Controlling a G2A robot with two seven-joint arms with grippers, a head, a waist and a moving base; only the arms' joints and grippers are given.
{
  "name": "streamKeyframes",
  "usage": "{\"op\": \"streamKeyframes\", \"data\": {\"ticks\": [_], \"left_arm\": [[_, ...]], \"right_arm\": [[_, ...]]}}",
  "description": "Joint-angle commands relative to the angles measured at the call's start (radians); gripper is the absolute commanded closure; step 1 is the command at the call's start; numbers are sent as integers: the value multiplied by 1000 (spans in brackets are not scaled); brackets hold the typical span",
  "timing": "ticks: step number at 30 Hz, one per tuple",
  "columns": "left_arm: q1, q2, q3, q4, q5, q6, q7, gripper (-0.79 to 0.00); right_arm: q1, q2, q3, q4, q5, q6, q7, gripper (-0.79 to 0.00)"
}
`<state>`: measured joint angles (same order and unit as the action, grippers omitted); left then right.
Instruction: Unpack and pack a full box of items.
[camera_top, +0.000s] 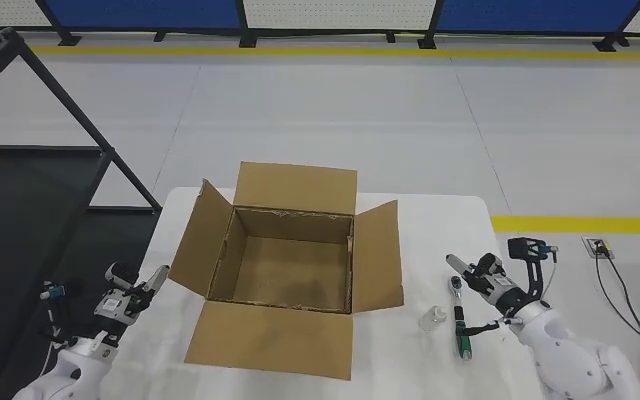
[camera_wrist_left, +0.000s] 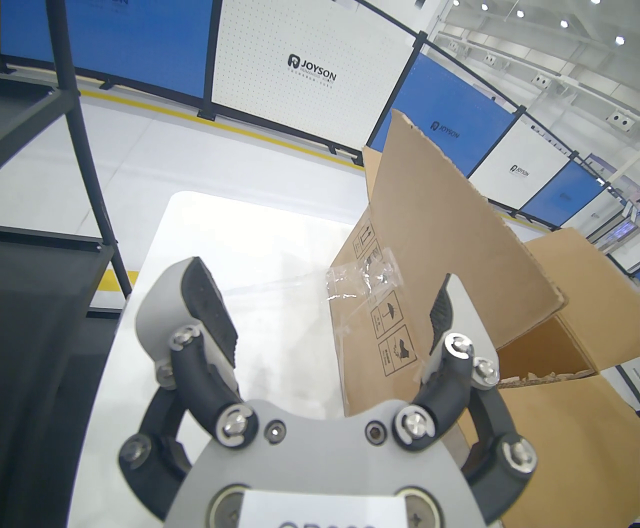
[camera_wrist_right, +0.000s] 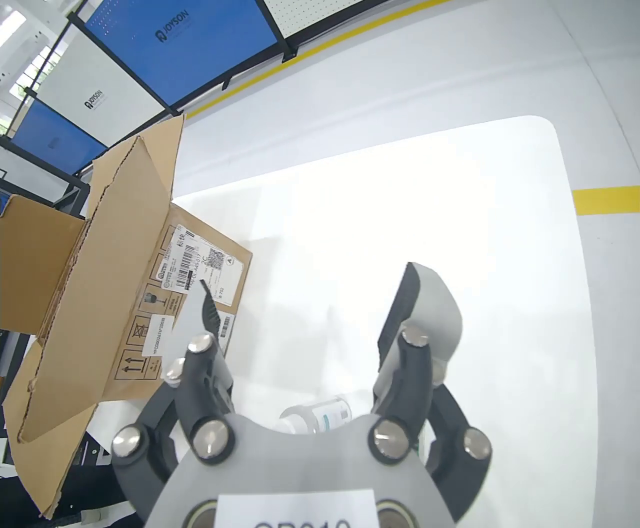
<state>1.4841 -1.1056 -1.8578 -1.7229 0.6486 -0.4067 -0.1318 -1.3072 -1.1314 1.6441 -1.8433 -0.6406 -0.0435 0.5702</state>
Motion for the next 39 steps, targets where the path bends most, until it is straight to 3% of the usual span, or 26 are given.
{"op": "streamKeyframes", "data": {"ticks": [1, 11, 14, 19, 23, 25, 29, 39], "left_arm": [[1, 0, -4, 0, -29, -4, -5, -785], [1, 0, -4, -2, -31, -4, -3, -785], [9, -3, -8, -18, -25, 27, 33, -785], [17, -10, 6, -22, -29, 86, 81, -785], [17, -10, -12, -14, -21, 87, 104, -785], [14, -10, -17, -8, -21, 84, 106, -785], [5, -8, -33, 0, -30, 78, 98, -785], [3, -7, -39, -1, -28, 73, 83, -785]], "right_arm": [[3, 0, -1, 2, 0, 0, 1, -785], [2, 0, -2, 2, -18, 5, -1, -785], [-3, 4, -36, -31, -197, 64, -1, -785], [-30, 8, -84, -109, -535, 267, 74, -785], [-58, 12, -86, -141, -715, 321, 176, -785], [-61, 15, -88, -139, -786, 315, 256, -785], [-36, 23, -93, -102, -825, 158, 450, -785], [-36, 23, -93, -102, -825, 158, 450, -785]]}}
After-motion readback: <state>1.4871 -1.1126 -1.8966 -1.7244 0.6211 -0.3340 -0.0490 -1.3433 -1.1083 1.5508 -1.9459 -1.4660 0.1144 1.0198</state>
